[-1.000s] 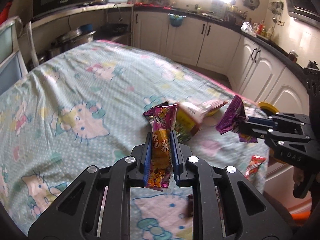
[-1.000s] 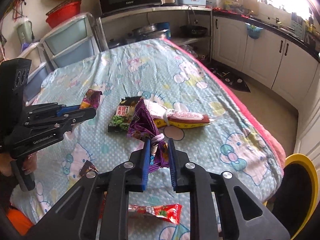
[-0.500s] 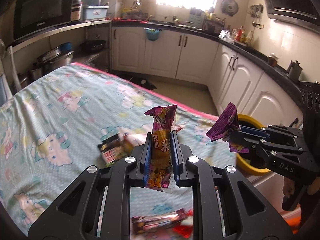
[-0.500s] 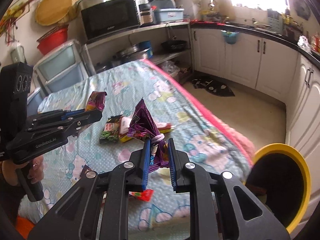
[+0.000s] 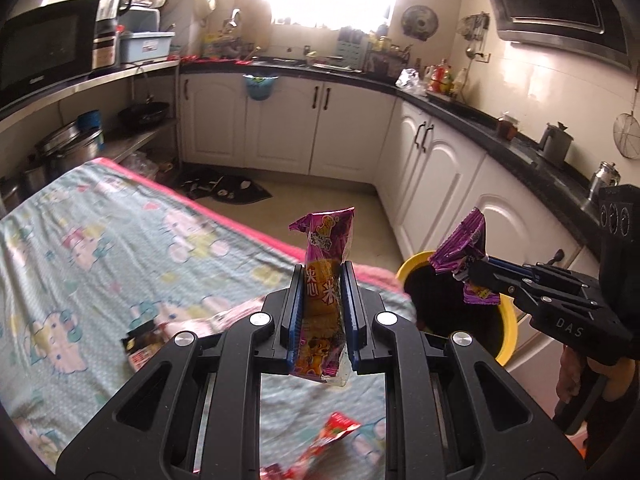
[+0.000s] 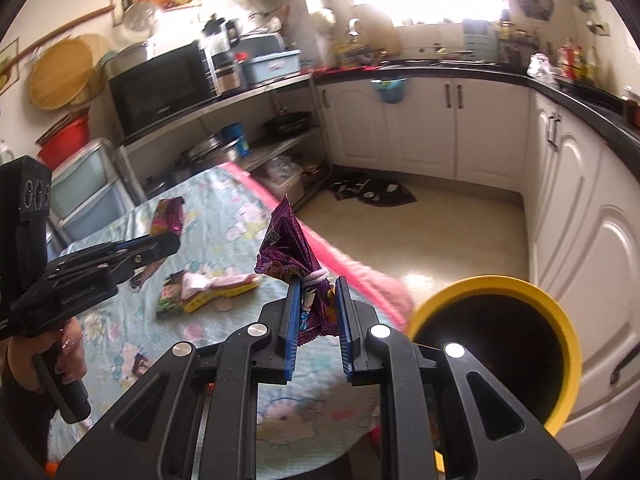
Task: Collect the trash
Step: 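Carry the purple wrapper with right tool while left tool carries the pink snack bag to the bin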
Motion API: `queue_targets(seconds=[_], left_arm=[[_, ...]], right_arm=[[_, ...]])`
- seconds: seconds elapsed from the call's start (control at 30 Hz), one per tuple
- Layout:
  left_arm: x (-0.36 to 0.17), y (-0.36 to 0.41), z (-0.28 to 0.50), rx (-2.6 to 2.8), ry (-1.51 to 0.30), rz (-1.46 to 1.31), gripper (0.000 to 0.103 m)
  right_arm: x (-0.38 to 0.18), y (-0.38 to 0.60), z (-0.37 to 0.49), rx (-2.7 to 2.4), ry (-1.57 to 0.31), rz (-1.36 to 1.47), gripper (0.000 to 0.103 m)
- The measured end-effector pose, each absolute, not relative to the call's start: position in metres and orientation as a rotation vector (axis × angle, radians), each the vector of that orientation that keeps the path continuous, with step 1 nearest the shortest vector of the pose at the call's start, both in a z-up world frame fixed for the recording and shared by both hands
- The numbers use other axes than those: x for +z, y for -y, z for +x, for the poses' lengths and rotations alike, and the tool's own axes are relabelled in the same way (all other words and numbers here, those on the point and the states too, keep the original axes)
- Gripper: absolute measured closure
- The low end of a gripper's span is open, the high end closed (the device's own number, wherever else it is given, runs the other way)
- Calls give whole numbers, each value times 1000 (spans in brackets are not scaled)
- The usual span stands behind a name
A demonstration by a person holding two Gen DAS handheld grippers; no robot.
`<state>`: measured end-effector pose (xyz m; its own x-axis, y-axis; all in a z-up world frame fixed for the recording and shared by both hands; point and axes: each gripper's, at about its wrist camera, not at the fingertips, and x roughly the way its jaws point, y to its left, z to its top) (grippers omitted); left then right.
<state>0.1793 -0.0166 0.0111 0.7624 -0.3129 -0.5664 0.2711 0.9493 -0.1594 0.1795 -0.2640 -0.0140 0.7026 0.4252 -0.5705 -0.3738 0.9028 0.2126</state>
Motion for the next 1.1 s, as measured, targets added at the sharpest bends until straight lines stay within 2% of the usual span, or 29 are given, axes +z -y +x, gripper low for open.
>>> queue_targets(seconds=[0.57,1.1], left_arm=[[24,86,191,-445,-597,-67,91],[2,150,208,-536,-654,-28,90]], right_arm=[[-9,344,166,238,-591,150,87],[-48,391,170,81,-656,197,86]])
